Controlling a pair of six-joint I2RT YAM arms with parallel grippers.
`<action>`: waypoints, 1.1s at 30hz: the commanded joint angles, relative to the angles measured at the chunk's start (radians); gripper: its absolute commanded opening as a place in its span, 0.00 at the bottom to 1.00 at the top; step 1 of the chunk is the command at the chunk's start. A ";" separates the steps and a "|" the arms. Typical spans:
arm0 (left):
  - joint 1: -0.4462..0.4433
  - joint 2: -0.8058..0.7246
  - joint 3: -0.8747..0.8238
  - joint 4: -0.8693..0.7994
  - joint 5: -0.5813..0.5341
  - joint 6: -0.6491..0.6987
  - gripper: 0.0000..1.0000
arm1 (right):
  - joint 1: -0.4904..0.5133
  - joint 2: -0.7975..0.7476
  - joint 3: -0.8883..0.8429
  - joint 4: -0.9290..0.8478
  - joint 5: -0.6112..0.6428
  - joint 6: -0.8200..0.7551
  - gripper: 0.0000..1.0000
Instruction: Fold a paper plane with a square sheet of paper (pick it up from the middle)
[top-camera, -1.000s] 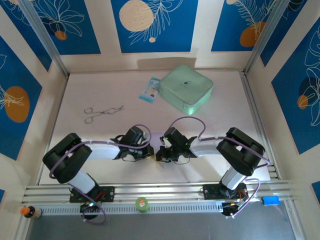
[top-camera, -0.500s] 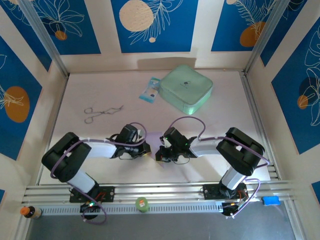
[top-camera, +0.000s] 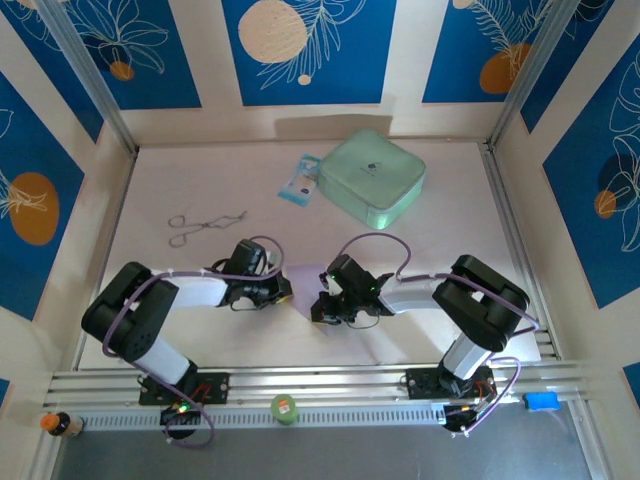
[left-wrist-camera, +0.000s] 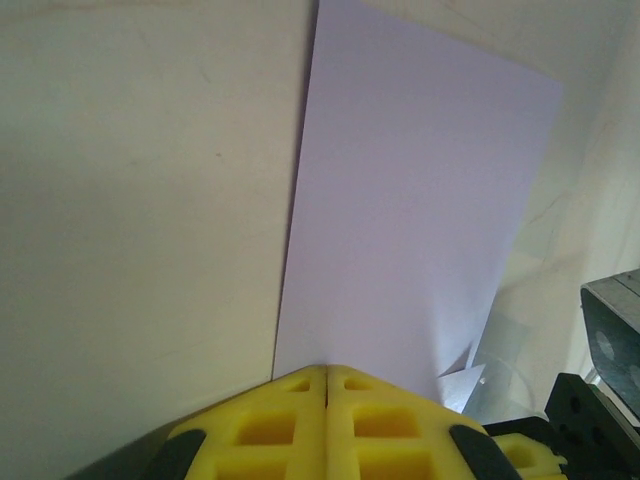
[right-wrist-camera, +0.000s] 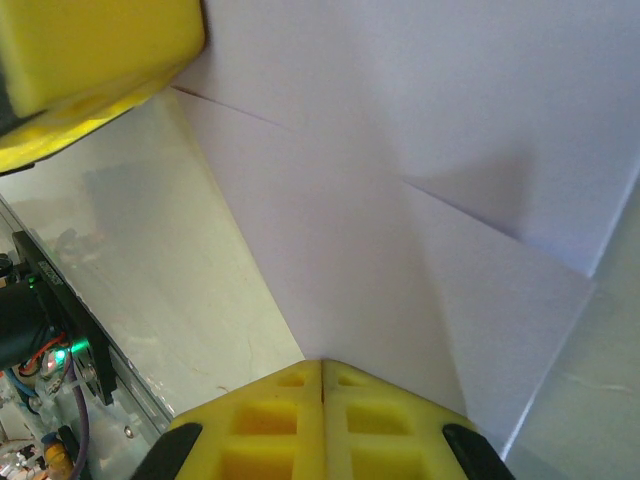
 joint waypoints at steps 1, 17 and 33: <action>0.018 -0.054 0.025 -0.085 -0.054 0.018 0.02 | 0.011 0.028 -0.041 -0.139 0.028 0.007 0.00; -0.100 0.034 0.013 0.041 0.026 0.000 0.03 | 0.009 0.016 -0.024 -0.132 0.024 -0.003 0.00; -0.099 0.071 -0.020 -0.017 -0.033 0.022 0.00 | 0.003 -0.019 0.070 -0.101 -0.056 -0.088 0.03</action>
